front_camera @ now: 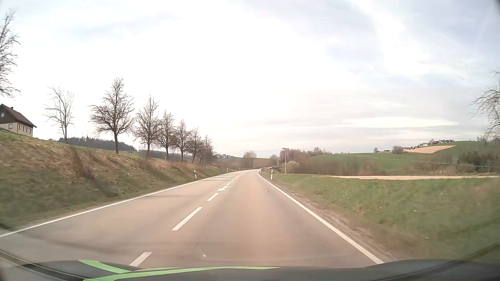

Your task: Follow the waypoints while adhering to traffic rules and regulations

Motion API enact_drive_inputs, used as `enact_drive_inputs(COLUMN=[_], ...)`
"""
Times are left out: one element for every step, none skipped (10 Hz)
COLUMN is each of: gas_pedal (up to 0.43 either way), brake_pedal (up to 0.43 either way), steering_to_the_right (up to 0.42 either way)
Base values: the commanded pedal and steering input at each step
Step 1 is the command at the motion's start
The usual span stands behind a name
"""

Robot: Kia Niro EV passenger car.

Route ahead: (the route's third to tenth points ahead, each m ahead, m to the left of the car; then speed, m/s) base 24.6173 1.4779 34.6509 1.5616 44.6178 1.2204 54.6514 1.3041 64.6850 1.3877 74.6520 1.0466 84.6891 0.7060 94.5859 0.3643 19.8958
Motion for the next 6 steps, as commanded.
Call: enact_drive_inputs(gas_pedal=[0.138,0.138,0.138,0.13,0.13,0.118], brake_pedal=[0.0,0.0,0.0,0.0,0.0,0.0], steering_to_the_right=[-0.001,-0.001,-0.001,-0.001,-0.001,-0.001])
